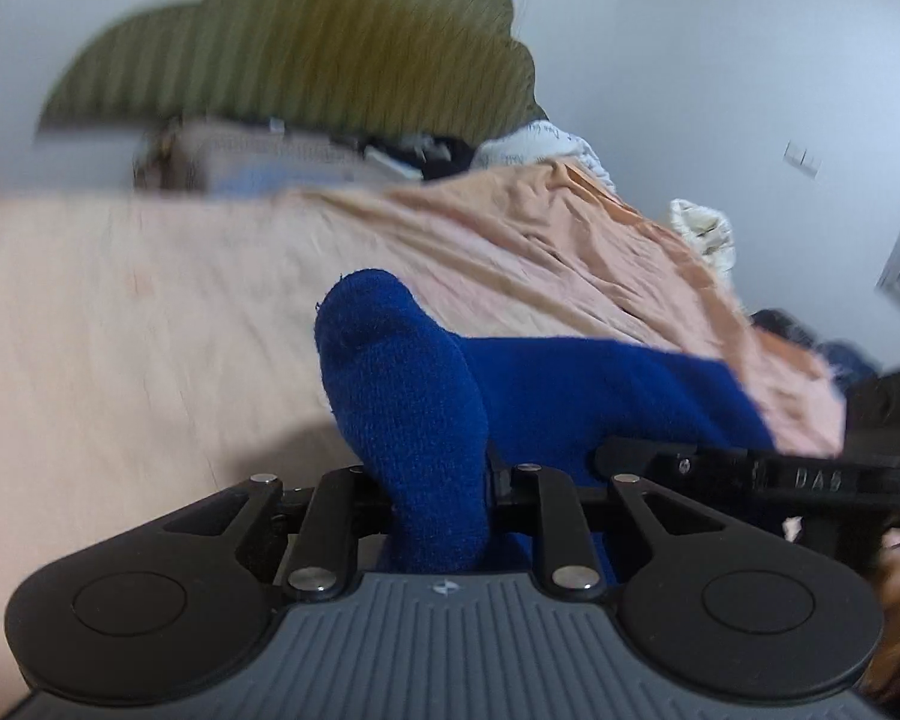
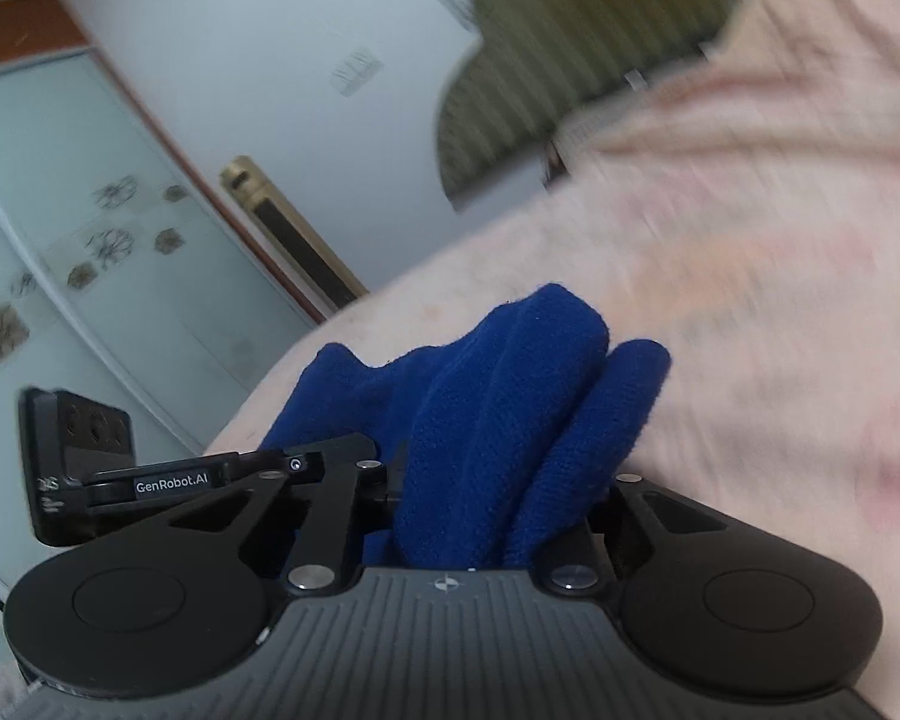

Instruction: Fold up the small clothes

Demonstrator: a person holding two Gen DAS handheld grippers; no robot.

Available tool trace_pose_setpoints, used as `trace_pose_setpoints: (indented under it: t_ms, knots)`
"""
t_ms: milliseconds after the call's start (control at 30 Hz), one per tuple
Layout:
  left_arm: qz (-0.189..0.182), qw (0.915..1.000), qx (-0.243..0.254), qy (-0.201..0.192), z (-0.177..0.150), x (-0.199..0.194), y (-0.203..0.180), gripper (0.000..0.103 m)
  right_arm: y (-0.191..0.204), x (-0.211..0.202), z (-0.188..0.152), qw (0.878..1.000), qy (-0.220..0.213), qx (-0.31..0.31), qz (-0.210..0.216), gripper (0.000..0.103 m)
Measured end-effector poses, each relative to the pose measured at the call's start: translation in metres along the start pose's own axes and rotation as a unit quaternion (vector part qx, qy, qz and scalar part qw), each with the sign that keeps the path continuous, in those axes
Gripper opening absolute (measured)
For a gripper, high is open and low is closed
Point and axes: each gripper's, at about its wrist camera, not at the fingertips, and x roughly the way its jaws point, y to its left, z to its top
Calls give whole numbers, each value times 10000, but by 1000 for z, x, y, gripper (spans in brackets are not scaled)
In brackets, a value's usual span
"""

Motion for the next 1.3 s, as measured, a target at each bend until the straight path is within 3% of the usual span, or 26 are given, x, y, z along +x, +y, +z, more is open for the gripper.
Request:
trace_pose_setpoints:
  t_ms: [67, 133, 167, 200, 233, 267, 300, 367, 433, 533, 667, 733, 767, 800, 867, 933, 1033, 1100, 1200, 1300]
  knots:
    - [315, 9989, 347, 14, 7, 16, -4, 25, 2, 7, 13, 9997, -86, -130, -202, 24]
    - [871, 9942, 579, 249, 8, 33, -8, 27, -8, 19, 24, 9986, -99, 7, -527, 26]
    - [1074, 9917, 633, 314, 7, 35, -9, 27, -14, 26, 26, 9970, -63, 81, -765, 33]
    - [1221, 9898, 697, 247, 5, 30, -10, 27, -19, 30, 27, 9940, -16, 138, -1089, 48]
    - [1257, 9892, 746, 142, 2, 23, -11, 30, -22, 32, 27, 9892, 28, 146, -1457, 50]
    - [1246, 9892, 768, 62, -1, 13, -11, 37, -22, 29, 24, 9846, 46, 119, -1745, 50]
    - [1203, 9899, 753, 73, -4, 4, -11, 50, -21, 20, 22, 9820, 0, 66, -1886, 53]
    - [1099, 9920, 596, 188, -13, -14, -11, 65, -19, -4, 15, 9802, -145, 99, -1972, 57]
    - [812, 9955, 312, 368, -26, -33, -9, 67, -18, -29, 9, 9799, -124, 335, -1961, 57]
    - [256, 9961, -197, 820, -49, -53, -7, 67, -19, -59, -13, 9878, 164, 793, -1327, 65]
    - [-220, 9876, -833, 1308, -83, -67, -3, 67, -8, -84, -57, 9901, 663, 1083, -605, 71]
    - [-304, 9863, -984, 1285, -95, -72, -4, 65, -3, -94, -79, 9902, 735, 1109, -416, 72]
    - [-261, 9875, -942, 1233, -97, -74, -6, 54, -2, -99, -86, 9906, 665, 1146, -333, 72]
    - [-231, 9872, -911, 1286, -97, -74, -8, 28, -4, -103, -90, 9902, 564, 1245, -289, 70]
    - [-195, 9853, -1030, 1348, -97, -71, -7, 15, -8, -104, -92, 9865, 410, 1568, -244, 55]
    - [-184, 9836, -1261, 1277, -95, -76, -1, 11, -8, -98, -95, 9844, 421, 1702, -173, 16]
    - [-122, 9843, -1406, 1064, -91, -98, 3, 9, -1, -88, -99, 9832, 385, 1738, -412, 16]
    - [-34, 9862, -1341, 969, -90, -116, 3, 7, 6, -96, -103, 9828, 205, 1806, -328, 16]
    - [45, 9891, -1099, 979, -98, -130, -3, 7, 18, -115, -111, 9828, 75, 1829, -246, 16]
    - [420, 9910, -576, 1132, -104, -127, -13, 7, 24, -117, -121, 9841, 351, 1682, -460, 16]
